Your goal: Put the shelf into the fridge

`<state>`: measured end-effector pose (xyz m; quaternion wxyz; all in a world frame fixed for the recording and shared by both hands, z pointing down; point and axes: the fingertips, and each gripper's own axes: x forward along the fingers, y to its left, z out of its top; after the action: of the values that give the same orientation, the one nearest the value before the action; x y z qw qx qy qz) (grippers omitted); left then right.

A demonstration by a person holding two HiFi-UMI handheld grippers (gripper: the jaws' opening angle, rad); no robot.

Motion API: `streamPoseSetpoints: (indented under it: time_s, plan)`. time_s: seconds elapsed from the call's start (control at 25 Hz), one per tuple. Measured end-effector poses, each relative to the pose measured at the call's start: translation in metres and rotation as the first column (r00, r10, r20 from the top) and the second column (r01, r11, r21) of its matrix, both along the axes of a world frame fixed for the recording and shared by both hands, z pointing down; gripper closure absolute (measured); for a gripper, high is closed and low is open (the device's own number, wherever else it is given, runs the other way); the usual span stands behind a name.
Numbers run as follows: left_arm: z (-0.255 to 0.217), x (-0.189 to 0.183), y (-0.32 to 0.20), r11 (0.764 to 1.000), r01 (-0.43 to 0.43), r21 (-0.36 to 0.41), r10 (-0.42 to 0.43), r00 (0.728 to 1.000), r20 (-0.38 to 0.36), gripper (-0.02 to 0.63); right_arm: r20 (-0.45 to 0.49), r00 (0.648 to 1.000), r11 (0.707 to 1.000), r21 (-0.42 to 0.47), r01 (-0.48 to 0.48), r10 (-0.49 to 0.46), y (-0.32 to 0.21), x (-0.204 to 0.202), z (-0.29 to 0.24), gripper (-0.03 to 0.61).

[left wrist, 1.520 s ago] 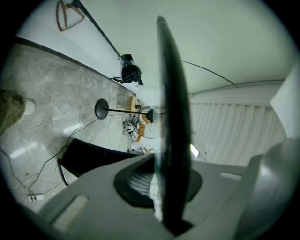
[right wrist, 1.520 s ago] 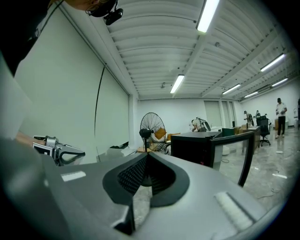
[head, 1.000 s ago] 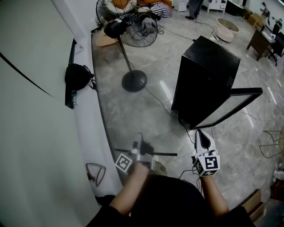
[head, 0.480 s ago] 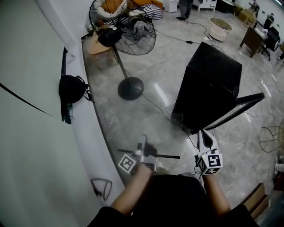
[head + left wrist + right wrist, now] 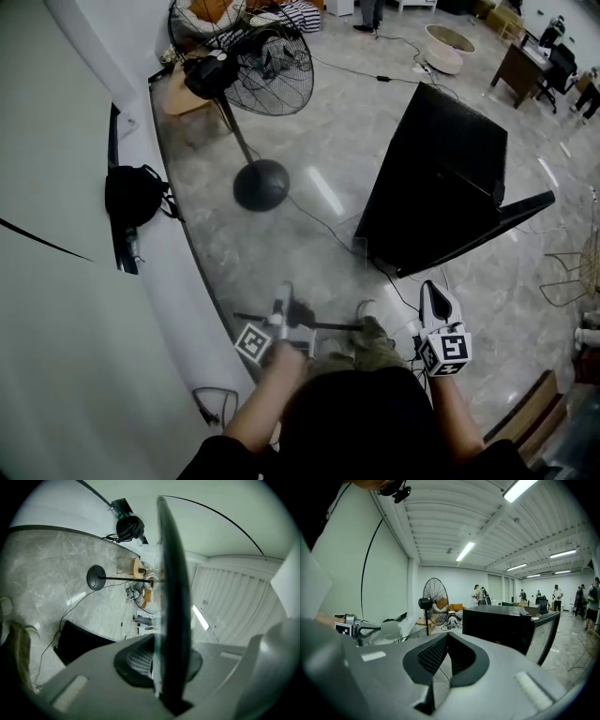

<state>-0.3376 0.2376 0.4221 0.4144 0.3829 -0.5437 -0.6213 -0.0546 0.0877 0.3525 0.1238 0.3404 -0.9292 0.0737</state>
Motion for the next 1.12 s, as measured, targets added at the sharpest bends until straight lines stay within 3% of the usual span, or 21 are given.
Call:
streamPoseSetpoints:
  time_s: [0.28, 0.44, 0.68, 1.12]
  plan:
    - [-0.008, 0.012, -0.046, 0.995, -0.055, 0.081, 0.054, 0.998, 0.012, 0.597, 0.012, 1.0, 1.0, 0.027, -0.008, 0.008, -0.023, 0.001, 0.007, 0.575]
    - [-0.001, 0.019, -0.088, 0.994, -0.084, 0.064, 0.084, 0.996, 0.014, 0.597, 0.012, 1.0, 1.0, -0.012, -0.011, 0.011, -0.054, 0.0, 0.028, 0.577]
    - [0.01, 0.034, -0.153, 0.987, -0.159, 0.032, 0.159, 0.987, 0.015, 0.597, 0.027, 0.996, 0.995, -0.035, -0.089, 0.09, -0.113, 0.011, 0.037, 0.575]
    - [0.036, 0.084, -0.265, 0.939, -0.344, 0.009, 0.343, 0.938, 0.047, 0.597, 0.046, 0.982, 0.983, -0.021, -0.182, 0.183, -0.192, 0.028, 0.046, 0.575]
